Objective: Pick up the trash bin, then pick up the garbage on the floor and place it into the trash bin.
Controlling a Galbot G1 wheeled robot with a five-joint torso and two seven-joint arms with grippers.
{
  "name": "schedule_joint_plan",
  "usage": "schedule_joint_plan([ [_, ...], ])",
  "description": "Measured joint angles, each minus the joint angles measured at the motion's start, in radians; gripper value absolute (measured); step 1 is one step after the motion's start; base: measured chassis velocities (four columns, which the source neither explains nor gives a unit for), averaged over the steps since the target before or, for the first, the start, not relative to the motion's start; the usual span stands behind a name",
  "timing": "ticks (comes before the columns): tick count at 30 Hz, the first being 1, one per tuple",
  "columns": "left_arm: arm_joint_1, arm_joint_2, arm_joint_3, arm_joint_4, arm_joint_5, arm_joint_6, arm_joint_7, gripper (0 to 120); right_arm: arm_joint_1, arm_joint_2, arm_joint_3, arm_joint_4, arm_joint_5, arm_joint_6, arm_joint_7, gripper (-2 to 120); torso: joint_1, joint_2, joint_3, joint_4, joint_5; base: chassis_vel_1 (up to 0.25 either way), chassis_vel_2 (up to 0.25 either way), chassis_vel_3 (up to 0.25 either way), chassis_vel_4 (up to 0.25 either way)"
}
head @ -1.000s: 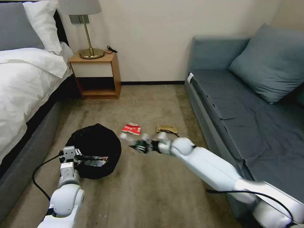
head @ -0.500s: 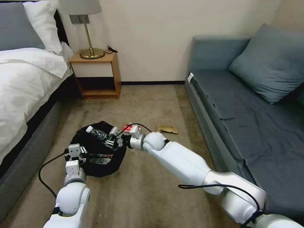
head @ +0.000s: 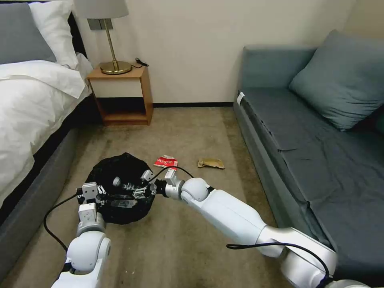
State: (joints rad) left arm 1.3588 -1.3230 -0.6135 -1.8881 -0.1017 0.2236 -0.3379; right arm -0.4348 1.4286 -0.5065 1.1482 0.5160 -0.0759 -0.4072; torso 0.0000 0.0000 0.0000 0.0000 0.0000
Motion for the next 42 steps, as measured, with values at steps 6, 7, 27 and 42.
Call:
schedule_joint_plan([
  [6, -0.004, 0.007, -0.01, 0.008, -0.014, -0.001, -0.005, 4, -0.021, -0.016, 0.013, 0.023, -0.003, 0.0, 0.066, 99, 0.0, 0.0, 0.0, 0.0001, 0.0, 0.0, 0.0, 0.0, 0.0],
  [7, -0.005, 0.008, -0.011, 0.008, -0.015, -0.001, -0.005, 4, -0.023, -0.02, 0.015, 0.026, -0.003, -0.001, 0.077, 99, 0.0, 0.0, 0.0, 0.0001, 0.0, 0.0, 0.0, 0.0, 0.0],
  [27, 0.034, 0.062, -0.101, -0.039, -0.115, 0.019, -0.026, 4, -0.185, -0.12, 0.311, -0.082, -0.084, 0.112, 0.358, 100, 0.0, 0.0, 0.0, -0.0002, 0.0001, 0.0, 0.0, 0.0, 0.0],
  [42, 0.058, 0.093, -0.178, -0.031, -0.136, 0.006, -0.024, 4, -0.279, -0.113, 0.4, -0.009, -0.066, 0.053, 0.391, 100, 0.0, 0.0, 0.0, 0.0002, -0.0001, 0.0, 0.0, 0.0, 0.0],
])
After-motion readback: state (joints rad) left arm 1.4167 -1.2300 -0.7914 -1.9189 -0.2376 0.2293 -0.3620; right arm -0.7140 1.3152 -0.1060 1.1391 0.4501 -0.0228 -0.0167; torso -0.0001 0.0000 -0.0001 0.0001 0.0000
